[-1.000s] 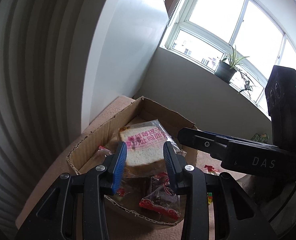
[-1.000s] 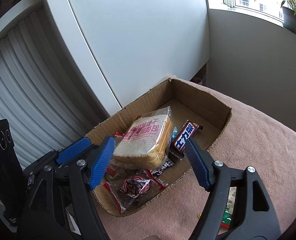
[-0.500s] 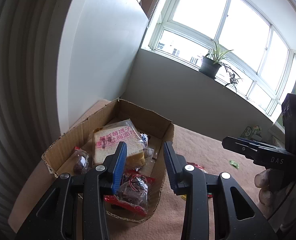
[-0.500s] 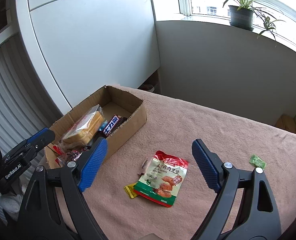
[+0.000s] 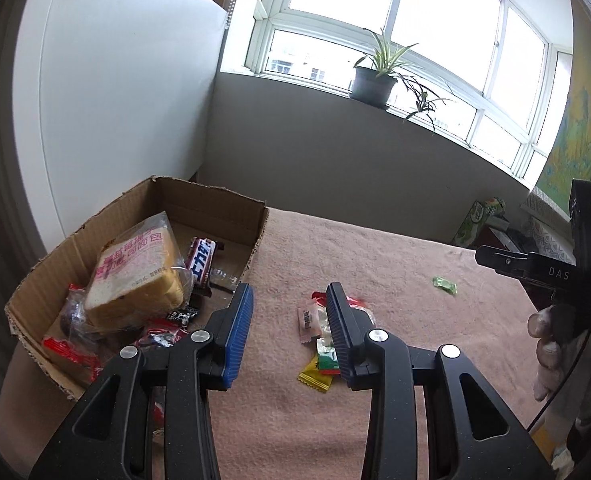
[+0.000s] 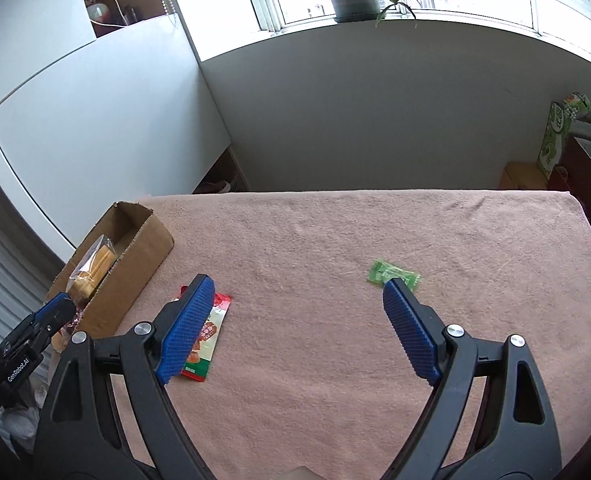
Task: Organize snacks
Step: 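Withdraw both open tools from the box back over the table, then move the left tool to the white wrapped candy while the right moves to the green candy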
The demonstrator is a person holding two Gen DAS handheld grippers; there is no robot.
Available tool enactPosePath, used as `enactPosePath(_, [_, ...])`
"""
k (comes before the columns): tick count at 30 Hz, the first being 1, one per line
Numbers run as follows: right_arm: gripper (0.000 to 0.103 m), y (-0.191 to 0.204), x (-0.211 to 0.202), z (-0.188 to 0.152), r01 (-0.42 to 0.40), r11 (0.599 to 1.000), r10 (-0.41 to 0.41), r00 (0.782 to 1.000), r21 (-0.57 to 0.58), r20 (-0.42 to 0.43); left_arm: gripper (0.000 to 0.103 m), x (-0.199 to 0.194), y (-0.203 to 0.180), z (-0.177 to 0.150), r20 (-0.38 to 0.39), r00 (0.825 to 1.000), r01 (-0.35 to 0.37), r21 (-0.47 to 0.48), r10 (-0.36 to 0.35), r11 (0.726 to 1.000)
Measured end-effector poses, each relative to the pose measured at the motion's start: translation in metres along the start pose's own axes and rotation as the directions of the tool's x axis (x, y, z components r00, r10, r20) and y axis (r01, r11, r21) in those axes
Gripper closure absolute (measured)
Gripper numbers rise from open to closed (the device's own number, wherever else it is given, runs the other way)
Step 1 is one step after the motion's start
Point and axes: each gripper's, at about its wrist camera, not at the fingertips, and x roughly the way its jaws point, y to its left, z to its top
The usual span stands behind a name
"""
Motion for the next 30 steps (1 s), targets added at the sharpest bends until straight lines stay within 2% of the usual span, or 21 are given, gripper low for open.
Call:
enactPosePath(5, [0.014,-0.033,0.014,0.003,-0.001,1.0,0.001,0.998,0.002,-0.055,0.068,0.016,-0.019,-0.006,-0.051,0.999,0.016,0.05,-0.013,0.999])
enactPosePath(9, [0.018,-0.057,0.034,0.004,-0.044,0.998,0.048,0.994,0.042,-0.101,0.068,0.03,-0.019,-0.008,-0.102,0.994,0.048,0.028,-0.045,0.998])
enactPosePath(14, [0.024,-0.073,0.055,0.009,-0.056,0.997,0.061,0.991,0.048,-0.12,0.068,0.056,-0.022,-0.013,-0.178,0.983,0.041,0.006,-0.039,0.999])
enactPosePath(18, [0.025,-0.082,0.065,0.014,-0.068,0.997,0.072,0.99,0.036,-0.123,0.07,0.074,-0.03,-0.018,-0.227,0.974,-0.004,0.037,0.013,0.999])
enactPosePath(21, [0.032,-0.082,0.072,0.016,-0.087,0.996,0.088,0.987,0.014,-0.137,0.073,0.085,-0.032,-0.021,-0.25,0.967,-0.035,0.043,0.044,0.998])
enactPosePath(24, [0.032,-0.082,0.081,0.016,-0.091,0.996,0.089,0.984,-0.006,-0.152,0.074,0.093,-0.032,-0.022,-0.266,0.961,-0.06,0.046,0.071,0.997])
enactPosePath(30, [0.033,-0.087,0.095,0.018,-0.121,0.993,0.121,0.979,0.009,-0.166,0.074,0.104,-0.031,-0.02,-0.283,0.956,-0.075,0.033,0.081,0.997])
